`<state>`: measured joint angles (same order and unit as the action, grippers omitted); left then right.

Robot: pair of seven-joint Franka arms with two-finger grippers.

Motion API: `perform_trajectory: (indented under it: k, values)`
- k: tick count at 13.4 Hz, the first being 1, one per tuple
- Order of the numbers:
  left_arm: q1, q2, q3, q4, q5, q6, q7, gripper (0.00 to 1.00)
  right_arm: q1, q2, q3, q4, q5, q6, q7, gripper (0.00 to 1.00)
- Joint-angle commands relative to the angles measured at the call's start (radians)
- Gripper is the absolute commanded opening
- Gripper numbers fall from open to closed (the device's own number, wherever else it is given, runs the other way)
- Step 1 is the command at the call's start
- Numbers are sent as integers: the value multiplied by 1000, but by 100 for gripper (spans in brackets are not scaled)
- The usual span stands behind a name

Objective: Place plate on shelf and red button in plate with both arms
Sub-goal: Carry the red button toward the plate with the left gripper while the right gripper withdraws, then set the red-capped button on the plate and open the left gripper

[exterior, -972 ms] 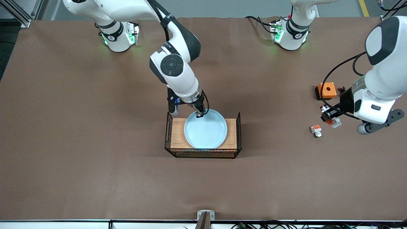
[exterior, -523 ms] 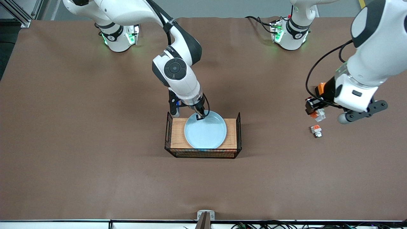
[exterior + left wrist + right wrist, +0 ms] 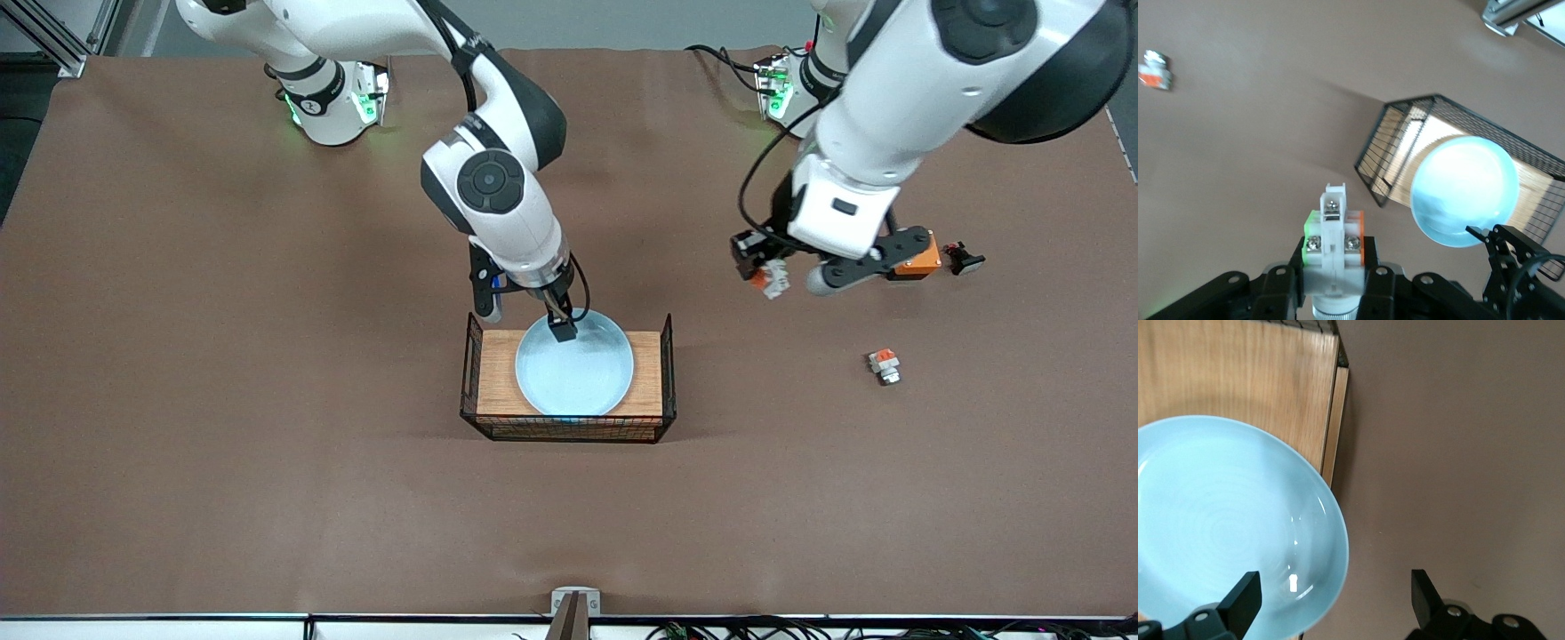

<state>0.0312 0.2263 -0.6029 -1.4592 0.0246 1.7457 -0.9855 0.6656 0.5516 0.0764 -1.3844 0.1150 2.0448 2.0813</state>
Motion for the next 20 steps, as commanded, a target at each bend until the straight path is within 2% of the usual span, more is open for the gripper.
perform_trajectory:
  k: [1,3,7,10,13,14,15,16,18,19,20]
  values:
    - [-48,71,-6,20,6,47,-111,0,5,-100,-7,27,-14,-151,-90,99]
    - [-94,119,-6,20,14,101,-200,0,-8,-174,-15,27,-15,-291,-232,99]
    - [-143,215,-5,20,15,230,-304,0,-156,-327,-18,24,-14,-529,-609,99]
    - [-191,298,12,20,18,336,-326,0,-265,-389,-20,19,-17,-613,-830,99]
    - [-206,372,23,20,20,469,-328,1,-407,-426,-18,18,-15,-664,-1135,99]
    - [-220,389,37,20,20,495,-326,5,-461,-429,-18,16,-14,-676,-1234,99]
    - [-244,399,61,20,20,511,-328,14,-509,-433,-18,13,-14,-683,-1327,99]
    - [-279,409,98,20,20,517,-328,18,-564,-441,-18,1,-15,-680,-1434,99]
    - [-367,412,190,20,18,517,-328,19,-650,-441,-18,-7,-14,-670,-1614,99]
    - [-390,412,216,20,18,517,-328,28,-687,-438,-20,-7,-15,-657,-1689,99]
    - [-395,412,222,20,18,517,-326,44,-713,-437,-20,-8,-17,-641,-1754,99]
